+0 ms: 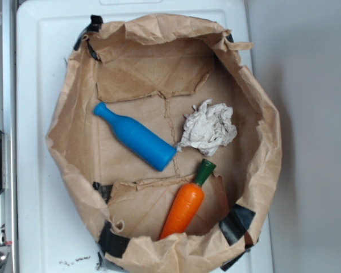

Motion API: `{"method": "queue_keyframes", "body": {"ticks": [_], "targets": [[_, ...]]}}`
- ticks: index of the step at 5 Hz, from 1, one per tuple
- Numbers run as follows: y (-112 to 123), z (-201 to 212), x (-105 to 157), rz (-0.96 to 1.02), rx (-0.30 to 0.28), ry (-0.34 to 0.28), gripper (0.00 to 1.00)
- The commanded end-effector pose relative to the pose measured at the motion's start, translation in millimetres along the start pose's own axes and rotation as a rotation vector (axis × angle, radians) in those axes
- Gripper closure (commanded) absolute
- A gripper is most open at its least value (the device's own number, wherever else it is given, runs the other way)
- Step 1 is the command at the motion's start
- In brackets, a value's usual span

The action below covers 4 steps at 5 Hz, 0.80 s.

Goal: Grab the white paper.

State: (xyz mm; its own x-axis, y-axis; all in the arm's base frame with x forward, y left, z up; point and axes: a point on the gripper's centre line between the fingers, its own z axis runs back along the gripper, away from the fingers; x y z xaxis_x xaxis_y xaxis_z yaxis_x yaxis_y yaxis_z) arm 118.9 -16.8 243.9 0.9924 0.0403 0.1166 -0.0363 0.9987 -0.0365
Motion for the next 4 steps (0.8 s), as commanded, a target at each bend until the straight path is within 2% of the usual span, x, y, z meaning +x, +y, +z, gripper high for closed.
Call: {"method": "queue_keyframes", "body": {"ticks": [1, 2, 3, 4], "targets": [[0.0, 0.0, 0.0, 0.000, 0.000, 0.000, 0.00], [-10.2, -4.0, -2.1, 0.001, 0.002, 0.005, 0.00], [-18.2, -15.0, 10.3, 0.026, 0.023, 0.005, 0.00], [-16.0, -33.0, 39.9, 0.068, 0.054, -0.007, 0.00]]}}
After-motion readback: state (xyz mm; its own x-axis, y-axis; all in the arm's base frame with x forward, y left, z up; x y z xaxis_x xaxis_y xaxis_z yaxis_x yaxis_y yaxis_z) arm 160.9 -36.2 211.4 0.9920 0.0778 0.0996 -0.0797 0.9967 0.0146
